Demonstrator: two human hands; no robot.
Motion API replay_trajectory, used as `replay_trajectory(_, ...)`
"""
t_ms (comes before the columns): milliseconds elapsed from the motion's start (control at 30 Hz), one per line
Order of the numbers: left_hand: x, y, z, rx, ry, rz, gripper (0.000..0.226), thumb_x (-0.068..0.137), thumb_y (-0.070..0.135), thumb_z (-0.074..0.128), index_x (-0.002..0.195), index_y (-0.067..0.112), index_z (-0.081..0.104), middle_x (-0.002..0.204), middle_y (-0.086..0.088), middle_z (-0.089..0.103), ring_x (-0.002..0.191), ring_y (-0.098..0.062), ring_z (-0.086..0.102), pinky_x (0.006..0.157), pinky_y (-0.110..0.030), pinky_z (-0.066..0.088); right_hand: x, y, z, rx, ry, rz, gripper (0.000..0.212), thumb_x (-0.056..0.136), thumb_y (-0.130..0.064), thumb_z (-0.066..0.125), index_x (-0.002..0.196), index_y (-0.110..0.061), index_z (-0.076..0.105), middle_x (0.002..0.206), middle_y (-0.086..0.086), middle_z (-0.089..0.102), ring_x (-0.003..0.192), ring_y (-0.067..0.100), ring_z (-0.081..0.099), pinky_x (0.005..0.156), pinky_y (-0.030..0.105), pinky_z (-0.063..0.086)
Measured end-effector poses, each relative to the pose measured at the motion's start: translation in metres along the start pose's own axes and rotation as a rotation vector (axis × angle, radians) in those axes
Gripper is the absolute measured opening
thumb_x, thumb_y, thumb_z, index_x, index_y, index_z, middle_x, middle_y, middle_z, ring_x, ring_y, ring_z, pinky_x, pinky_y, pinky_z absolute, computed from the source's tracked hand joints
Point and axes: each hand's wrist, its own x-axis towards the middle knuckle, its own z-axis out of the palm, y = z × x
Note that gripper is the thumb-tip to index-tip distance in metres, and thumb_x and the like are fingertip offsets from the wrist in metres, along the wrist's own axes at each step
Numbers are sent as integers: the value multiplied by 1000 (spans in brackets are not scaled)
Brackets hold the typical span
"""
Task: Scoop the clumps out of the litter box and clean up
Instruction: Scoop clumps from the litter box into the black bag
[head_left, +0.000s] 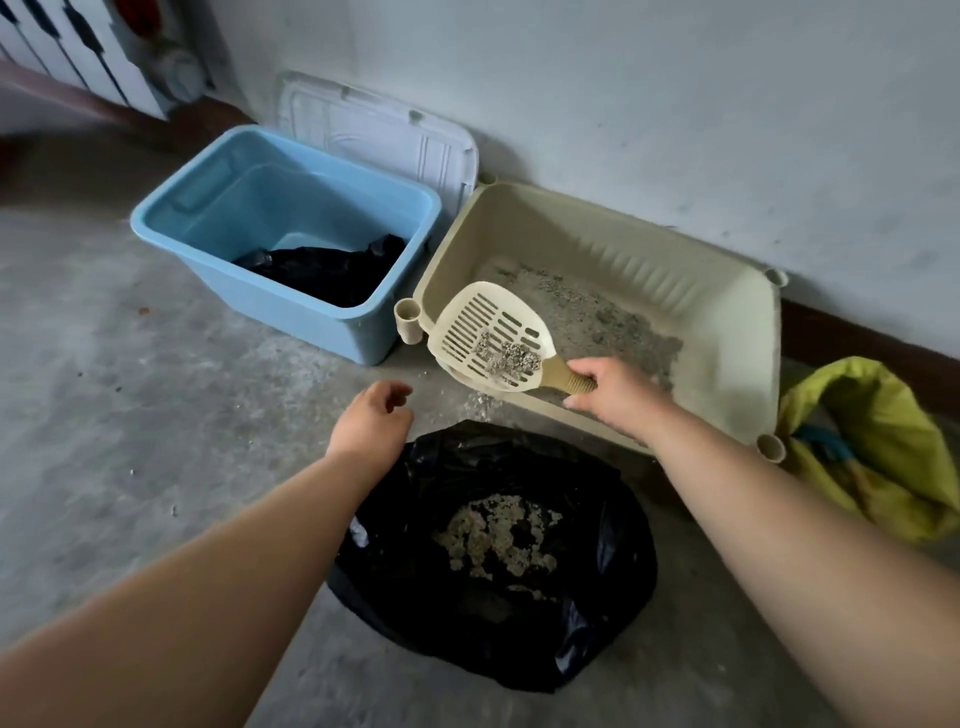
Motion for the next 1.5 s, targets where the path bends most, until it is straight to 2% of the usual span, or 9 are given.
replay_trajectory(100, -3, -3, 1, 71, -151, -48, 54, 82, 38, 67, 132, 26, 48, 133, 0, 55, 118, -20, 53, 100, -33, 41, -8, -5, -4, 21, 7, 4, 57, 83, -17, 70, 136, -23, 50, 138, 1, 53, 119, 21, 53, 99, 28, 35)
replay_trajectory(200, -6, -8, 2, 244, -388, -111, 110, 49, 71, 74, 142, 39, 26, 144, -1, 43, 128, -28, 47, 108, -48, 36, -16, -5, -12, 21, 11, 13, 58, 83, -17, 71, 136, -24, 50, 138, 1, 53, 116, 20, 54, 93, 27, 37)
replay_trajectory(267, -4, -12, 6, 424, -463, -109, 126, 38, 74, 74, 145, 44, 13, 148, -2, 41, 132, -31, 43, 110, -53, 31, -24, -3, -15, -5, 4, 12, 61, 83, -17, 71, 138, -22, 47, 142, 1, 49, 123, 21, 50, 100, 28, 35)
replay_trajectory(467, 1, -6, 11, 383, -226, -92, 39, 90, 45, 55, 125, 28, 57, 113, -4, 62, 112, -29, 57, 102, -47, 42, -55, 11, -8, -112, -76, 10, 62, 82, -21, 72, 139, -23, 47, 143, 0, 48, 127, 19, 48, 105, 28, 33)
replay_trajectory(700, -6, 1, 1, 135, -126, -125, 40, 95, 37, 52, 129, 16, 58, 122, -13, 63, 109, -31, 60, 85, -29, 44, -81, 29, 12, -331, -3, -84, 52, 83, -23, 70, 133, -29, 54, 138, -5, 52, 124, 19, 50, 104, 31, 39)
replay_trajectory(833, -10, 0, -1, 107, -108, -128, 38, 96, 35, 53, 128, 16, 58, 121, -13, 63, 108, -31, 60, 83, -28, 44, -90, 40, 24, -502, 195, -229, 34, 85, -8, 55, 113, -24, 66, 101, 3, 63, 93, 28, 60, 80, 37, 47)
replay_trajectory(1100, -14, 2, 1, 100, -134, -107, 37, 95, 35, 54, 126, 14, 59, 119, -13, 64, 105, -31, 61, 87, -31, 47, -84, 59, 26, -788, 395, -422, 42, 72, -11, 31, 81, -25, 70, 69, 0, 54, 61, 24, 56, 60, 31, 42)
replay_trajectory(1267, -15, 4, 1, 118, -135, -99, 37, 95, 34, 54, 126, 15, 59, 120, -14, 63, 107, -31, 60, 88, -32, 47, -72, 56, 15, -565, 432, -320, 34, 67, 4, 64, 92, -18, 72, 73, 5, 56, 65, 29, 59, 62, 34, 43)
replay_trajectory(1500, -14, 6, 1, 124, -126, -98, 35, 95, 32, 54, 126, 15, 58, 116, -12, 64, 99, -29, 60, 82, -29, 45, -62, 37, -2, -205, 209, 52, 28, 78, -14, 67, 106, -17, 67, 96, 3, 64, 90, 25, 60, 76, 34, 51)
